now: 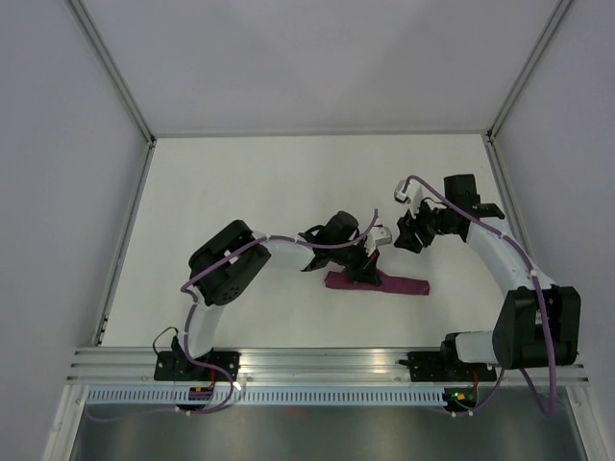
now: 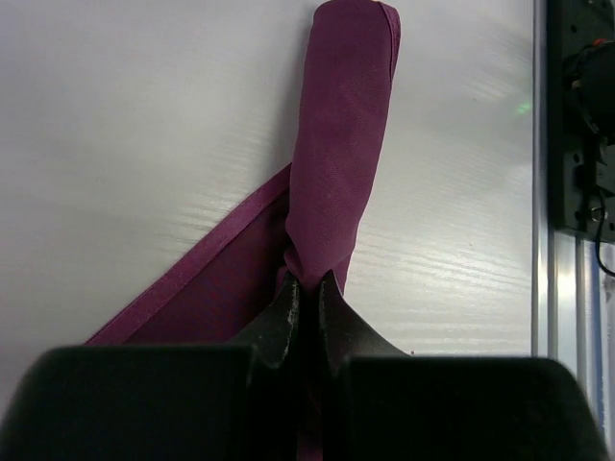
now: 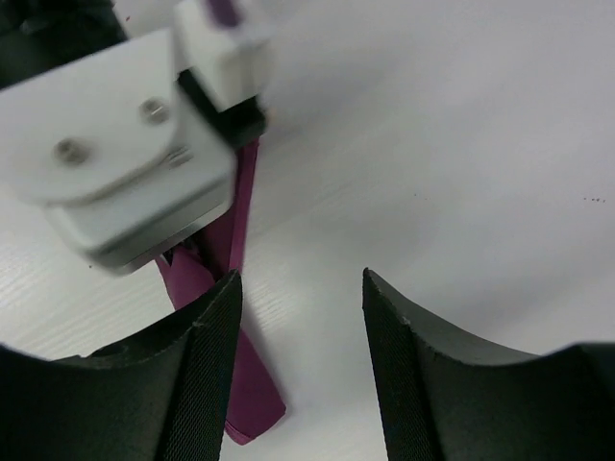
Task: Fold the napkin, place the utensils inside, and roll it up
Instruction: Roll the napkin with the utensil
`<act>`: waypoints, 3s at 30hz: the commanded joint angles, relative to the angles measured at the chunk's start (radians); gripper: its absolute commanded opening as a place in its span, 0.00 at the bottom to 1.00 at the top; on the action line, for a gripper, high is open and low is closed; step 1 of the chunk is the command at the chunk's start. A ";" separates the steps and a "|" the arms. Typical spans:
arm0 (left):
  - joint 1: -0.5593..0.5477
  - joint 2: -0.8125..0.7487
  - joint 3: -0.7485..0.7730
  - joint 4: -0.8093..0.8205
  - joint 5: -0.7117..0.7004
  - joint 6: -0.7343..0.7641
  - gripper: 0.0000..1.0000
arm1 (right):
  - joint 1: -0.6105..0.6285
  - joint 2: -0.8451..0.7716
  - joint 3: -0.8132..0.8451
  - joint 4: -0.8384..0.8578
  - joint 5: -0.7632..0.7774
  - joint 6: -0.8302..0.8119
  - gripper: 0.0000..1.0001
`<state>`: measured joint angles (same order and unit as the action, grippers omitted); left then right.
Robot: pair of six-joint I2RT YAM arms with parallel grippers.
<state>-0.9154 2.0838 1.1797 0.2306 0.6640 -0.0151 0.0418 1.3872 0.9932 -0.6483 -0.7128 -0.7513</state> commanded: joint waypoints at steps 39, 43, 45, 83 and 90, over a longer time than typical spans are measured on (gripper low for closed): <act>0.121 0.246 0.101 -0.539 0.138 -0.163 0.22 | 0.649 -0.162 -0.570 0.432 0.573 -0.097 0.23; 0.141 0.190 0.104 -0.533 0.111 -0.160 0.32 | 0.650 -0.125 -0.548 0.383 0.582 -0.114 0.10; 0.154 0.147 0.106 -0.525 0.089 -0.157 0.36 | 0.649 -0.094 -0.530 0.365 0.582 -0.118 0.08; 0.147 -0.863 -0.652 0.340 -0.741 0.099 0.46 | 0.388 0.687 0.249 -0.309 0.256 -0.264 0.00; -0.016 -0.805 -0.654 0.366 -0.742 0.266 0.49 | 0.372 0.796 0.357 -0.366 0.240 -0.250 0.00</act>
<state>-0.8906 1.2491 0.5129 0.5220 -0.0555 0.0967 0.4152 2.0602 1.3872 -1.0737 -0.6224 -0.9501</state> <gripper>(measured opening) 0.476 0.238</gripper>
